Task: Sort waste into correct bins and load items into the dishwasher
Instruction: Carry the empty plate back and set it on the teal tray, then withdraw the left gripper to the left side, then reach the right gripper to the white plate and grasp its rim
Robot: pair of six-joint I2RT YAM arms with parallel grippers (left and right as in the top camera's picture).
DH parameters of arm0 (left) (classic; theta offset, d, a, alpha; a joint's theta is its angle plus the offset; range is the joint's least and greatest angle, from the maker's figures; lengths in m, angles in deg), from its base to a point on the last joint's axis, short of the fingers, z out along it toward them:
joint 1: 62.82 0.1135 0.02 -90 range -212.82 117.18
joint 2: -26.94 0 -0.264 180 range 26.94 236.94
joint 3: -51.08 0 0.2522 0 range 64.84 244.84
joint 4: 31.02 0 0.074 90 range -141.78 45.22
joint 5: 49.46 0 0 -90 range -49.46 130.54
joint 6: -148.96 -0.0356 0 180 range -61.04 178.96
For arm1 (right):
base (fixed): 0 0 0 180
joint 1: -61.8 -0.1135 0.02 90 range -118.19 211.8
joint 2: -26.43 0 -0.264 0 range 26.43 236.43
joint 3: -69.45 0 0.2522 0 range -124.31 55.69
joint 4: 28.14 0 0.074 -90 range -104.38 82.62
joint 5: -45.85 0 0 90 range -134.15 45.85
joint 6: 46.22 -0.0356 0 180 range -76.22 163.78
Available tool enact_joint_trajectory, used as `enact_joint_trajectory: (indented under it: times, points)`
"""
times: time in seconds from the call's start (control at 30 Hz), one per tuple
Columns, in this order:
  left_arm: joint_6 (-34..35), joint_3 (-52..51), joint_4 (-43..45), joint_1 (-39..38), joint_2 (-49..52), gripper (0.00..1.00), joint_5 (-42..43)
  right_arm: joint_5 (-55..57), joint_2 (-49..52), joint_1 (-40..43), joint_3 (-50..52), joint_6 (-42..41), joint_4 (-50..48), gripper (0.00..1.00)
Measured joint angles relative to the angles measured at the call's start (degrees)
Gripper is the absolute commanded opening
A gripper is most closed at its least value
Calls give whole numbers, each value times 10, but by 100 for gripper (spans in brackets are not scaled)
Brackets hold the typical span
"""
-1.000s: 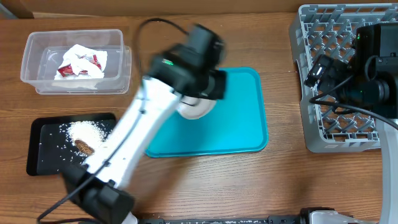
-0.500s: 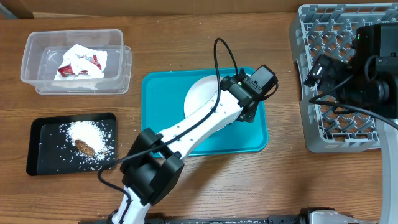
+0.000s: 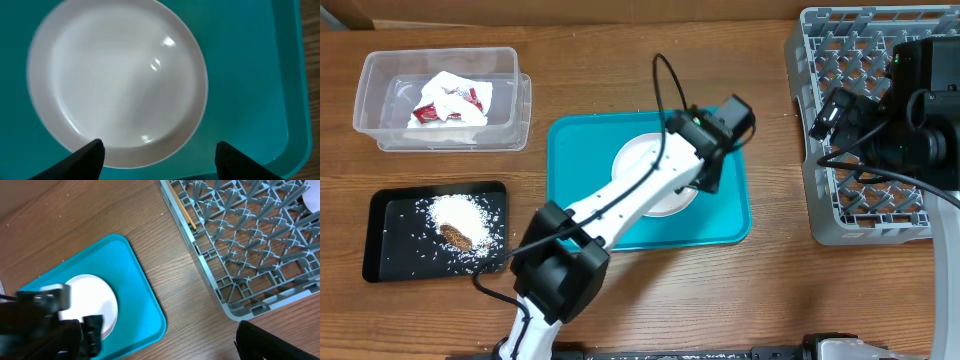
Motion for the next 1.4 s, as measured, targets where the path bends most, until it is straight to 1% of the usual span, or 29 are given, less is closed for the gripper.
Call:
enact_joint_trajectory:
  times: [0.1, 0.17, 0.23, 0.33, 0.37, 0.5, 0.57, 0.67, 0.83, 0.97, 1.1, 1.2, 1.3, 1.4]
  points:
    - [14, 35, -45, 38, -4, 73, 0, 0, 0, 0, 0, 0, 0, 100]
    - [25, 59, -76, 80, -14, 77, 0, 0, 0, 0, 0, 0, 0, 100]
    - [33, 78, -102, 127, -29, 83, -1, 0, 0, 0, 0, 0, 0, 100]
    - [42, 95, -139, 212, -66, 98, -3, 0, 0, 0, 0, 0, 0, 100]
    - [46, 97, -151, 238, -79, 100, -5, 0, 0, 0, 0, 0, 0, 100]
    - [48, 103, -215, 366, -125, 100, -12, 0, 0, 0, 0, 0, 0, 100]
    - [48, 105, -246, 417, -133, 100, -14, 0, 0, 0, 0, 0, -6, 100]
    - [48, 105, -277, 491, -134, 100, -14, -7, 0, 0, 0, -4, -61, 100]
    - [48, 105, -301, 579, -134, 100, -1, -67, 0, 0, 0, -13, -103, 100]
    - [48, 105, -301, 618, -134, 100, 4, -147, 0, -1, 1, -20, -118, 100]
    - [48, 105, -301, 626, -134, 100, 7, -183, 6, -15, 10, -23, -125, 100]
    - [48, 105, -301, 626, -134, 100, 10, -178, 24, -44, 34, -24, -129, 100]
    - [48, 105, -301, 626, -134, 100, 12, -157, 69, -74, 74, -26, -140, 100]
    - [48, 105, -301, 626, -134, 100, 12, -145, 132, -92, 110, -26, -153, 95]
